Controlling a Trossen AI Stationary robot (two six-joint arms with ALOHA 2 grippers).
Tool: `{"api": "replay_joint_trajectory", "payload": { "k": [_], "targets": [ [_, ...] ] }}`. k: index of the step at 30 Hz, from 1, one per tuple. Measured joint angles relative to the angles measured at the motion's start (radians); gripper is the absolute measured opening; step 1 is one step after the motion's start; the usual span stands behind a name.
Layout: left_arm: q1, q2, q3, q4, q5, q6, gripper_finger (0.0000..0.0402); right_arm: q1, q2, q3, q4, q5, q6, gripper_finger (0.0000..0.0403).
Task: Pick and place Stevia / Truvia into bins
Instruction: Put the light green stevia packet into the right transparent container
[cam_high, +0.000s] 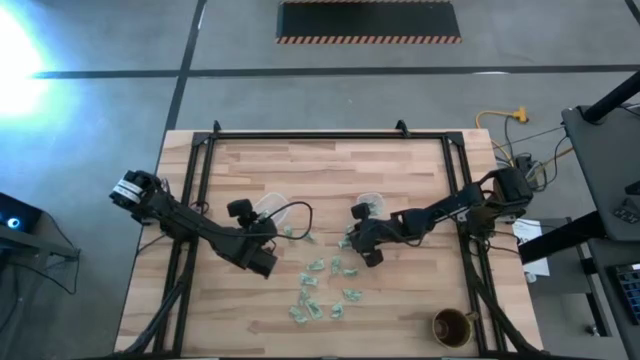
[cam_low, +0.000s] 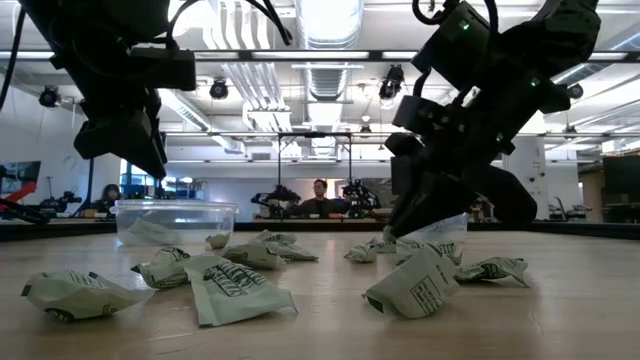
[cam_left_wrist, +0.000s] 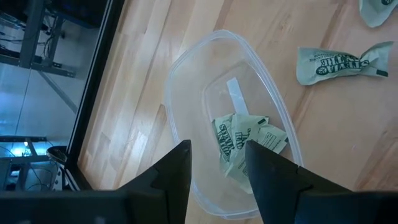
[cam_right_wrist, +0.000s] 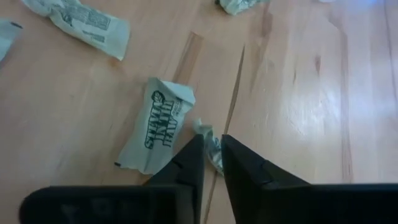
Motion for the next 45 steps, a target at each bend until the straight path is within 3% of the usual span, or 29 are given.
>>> {"api": "replay_joint_trajectory", "payload": {
  "k": [5,26,41,45],
  "targets": [
    [0.000,0.000,0.000,0.000,0.000,0.000,0.0135,0.000,0.000,0.000,-0.001,0.000,-0.002,0.0010],
    [0.000,0.000,-0.002,0.001,0.000,0.000,0.0135,0.004,-0.062,0.034,0.001,0.008,-0.035,0.0008],
    [0.000,0.000,-0.001,0.003,-0.001,0.000,0.0135,0.012,-0.380,-0.017,-0.306,0.284,0.121,0.0008],
    [0.000,0.000,-0.002,0.010,-0.001,0.000,0.0135,0.006,-0.420,-0.066,-0.304,0.292,0.136,0.0008]
  ]
}}
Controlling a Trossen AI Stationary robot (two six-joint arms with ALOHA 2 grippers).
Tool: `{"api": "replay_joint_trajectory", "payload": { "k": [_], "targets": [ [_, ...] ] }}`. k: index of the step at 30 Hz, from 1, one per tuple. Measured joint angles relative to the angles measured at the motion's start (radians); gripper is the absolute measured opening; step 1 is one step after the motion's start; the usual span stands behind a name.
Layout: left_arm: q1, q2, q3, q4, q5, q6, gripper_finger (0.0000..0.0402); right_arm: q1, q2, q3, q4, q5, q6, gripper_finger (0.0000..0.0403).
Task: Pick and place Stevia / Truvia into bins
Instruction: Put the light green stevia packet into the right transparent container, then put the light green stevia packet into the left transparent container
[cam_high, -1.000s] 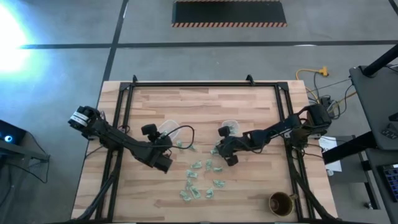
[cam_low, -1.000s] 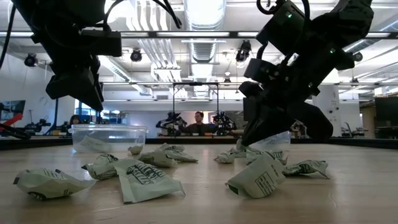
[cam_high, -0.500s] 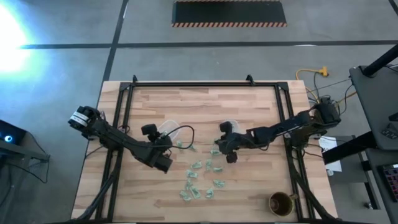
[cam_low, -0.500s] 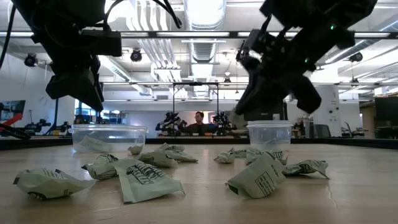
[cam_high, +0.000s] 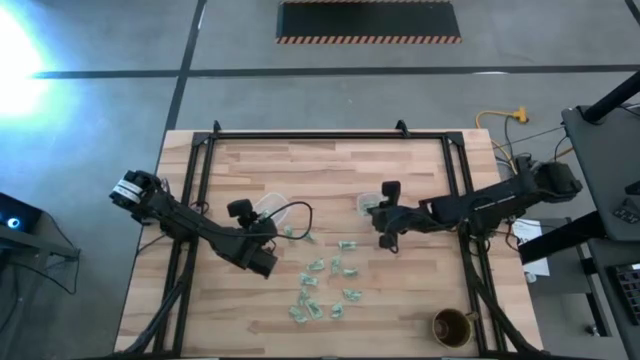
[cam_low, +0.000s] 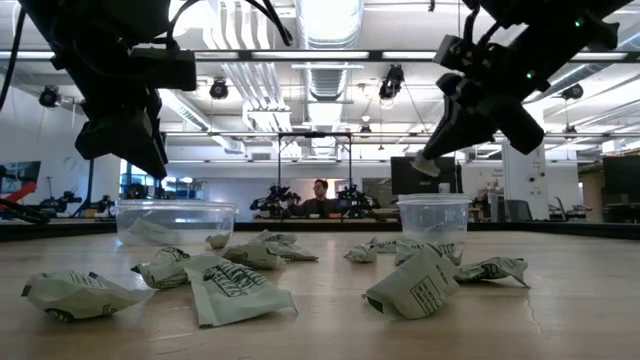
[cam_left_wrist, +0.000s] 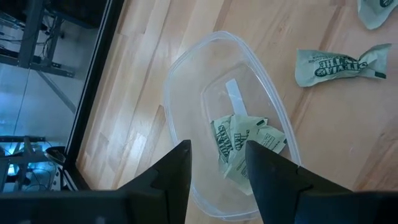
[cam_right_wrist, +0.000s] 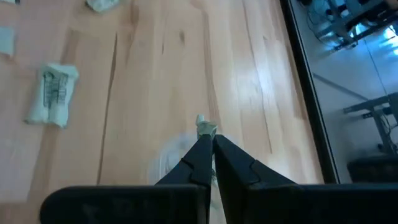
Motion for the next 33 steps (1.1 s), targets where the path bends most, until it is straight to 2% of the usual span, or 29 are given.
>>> {"api": "replay_joint_trajectory", "payload": {
  "k": [13,22,27,33],
  "targets": [
    [0.000,0.000,0.001,0.007,-0.002,0.008,0.0135,-0.091,0.017,-0.035,0.001,-0.001,0.098,0.0012],
    [0.000,0.000,0.017,0.019,-0.002,0.027,0.0135,-0.097,0.004,-0.038,0.001,-0.001,0.102,0.0080],
    [0.000,0.000,0.026,0.142,-0.002,0.156,0.0135,-0.094,-0.003,-0.038,0.001,-0.001,0.059,0.0110],
    [-0.001,0.000,0.029,0.371,0.021,0.393,0.0135,-0.090,-0.004,-0.037,-0.001,-0.001,0.045,0.0114]
  ]
}}
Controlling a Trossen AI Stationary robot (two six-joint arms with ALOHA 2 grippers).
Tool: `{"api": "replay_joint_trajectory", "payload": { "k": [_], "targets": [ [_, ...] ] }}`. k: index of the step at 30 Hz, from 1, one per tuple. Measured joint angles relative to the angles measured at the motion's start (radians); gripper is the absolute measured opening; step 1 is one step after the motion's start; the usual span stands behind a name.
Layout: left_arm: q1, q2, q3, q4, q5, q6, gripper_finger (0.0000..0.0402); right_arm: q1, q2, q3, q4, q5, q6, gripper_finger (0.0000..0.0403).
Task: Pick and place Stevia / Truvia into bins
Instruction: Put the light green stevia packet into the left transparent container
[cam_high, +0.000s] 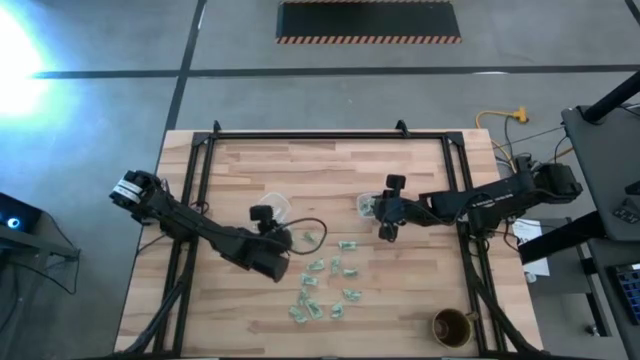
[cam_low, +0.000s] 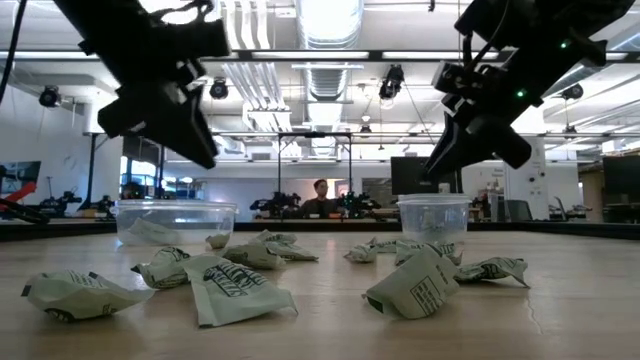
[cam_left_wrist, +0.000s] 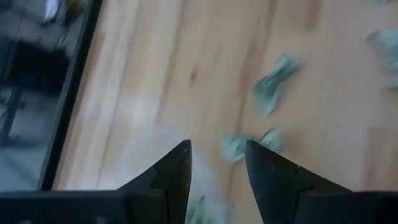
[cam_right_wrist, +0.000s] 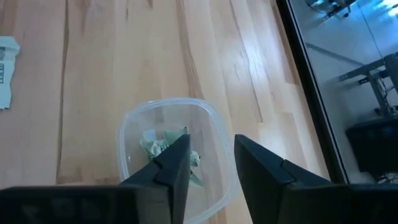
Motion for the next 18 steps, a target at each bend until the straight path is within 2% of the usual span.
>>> {"api": "replay_joint_trajectory", "payload": {
  "k": [9,14,18],
  "targets": [
    [0.006,0.034,-0.037,0.396,0.137,0.379,0.0134,0.042,-0.006,0.000,0.000,-0.003,-0.030,0.0093],
    [0.046,0.082,-0.039,0.406,0.144,0.411,0.0134,0.054,-0.014,0.000,0.001,-0.003,-0.031,0.0083],
    [0.110,0.106,-0.039,0.436,0.218,0.412,0.0134,0.056,-0.019,0.001,0.002,-0.004,-0.032,0.0078]
  ]
}}
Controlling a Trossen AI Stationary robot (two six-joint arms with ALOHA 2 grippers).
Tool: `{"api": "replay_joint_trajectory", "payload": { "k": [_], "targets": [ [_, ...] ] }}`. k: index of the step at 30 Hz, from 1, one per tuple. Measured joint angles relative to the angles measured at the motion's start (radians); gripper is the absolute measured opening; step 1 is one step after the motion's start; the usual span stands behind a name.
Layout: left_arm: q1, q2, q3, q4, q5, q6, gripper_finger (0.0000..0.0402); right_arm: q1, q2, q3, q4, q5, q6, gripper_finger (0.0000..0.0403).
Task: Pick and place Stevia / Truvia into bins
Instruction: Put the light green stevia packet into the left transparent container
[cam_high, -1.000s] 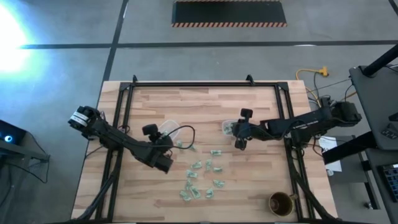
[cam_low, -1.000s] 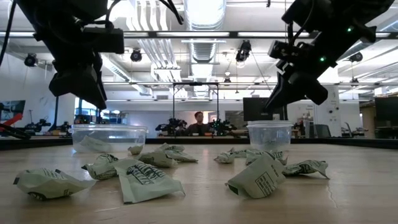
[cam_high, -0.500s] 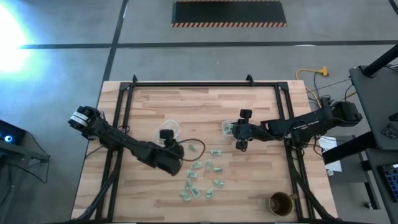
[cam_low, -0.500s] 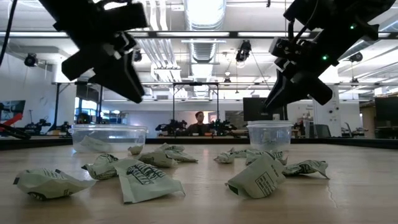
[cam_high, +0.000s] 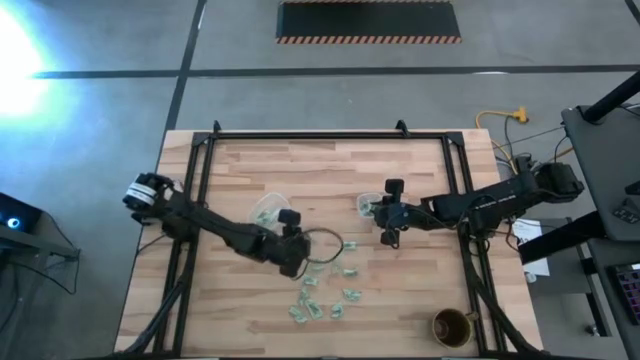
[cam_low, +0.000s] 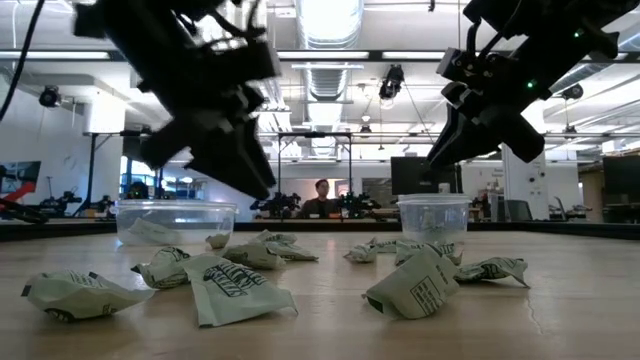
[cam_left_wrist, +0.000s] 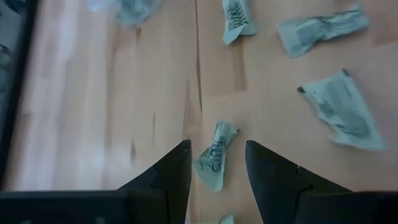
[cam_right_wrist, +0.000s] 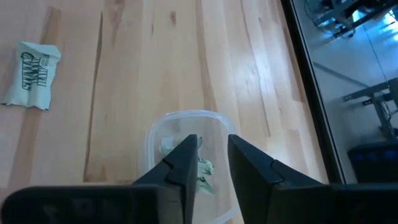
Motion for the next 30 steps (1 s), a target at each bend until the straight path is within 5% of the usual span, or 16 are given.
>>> {"api": "replay_joint_trajectory", "payload": {
  "k": [18,30],
  "targets": [
    [0.190,0.104,0.009,0.056,0.292,0.074,0.0135,0.000,-0.004,-0.001,-0.001,-0.011,0.001,0.0069],
    [0.202,0.121,0.019,0.042,0.324,0.077,0.0105,0.000,-0.004,-0.001,-0.001,-0.028,0.000,0.0069]
  ]
}}
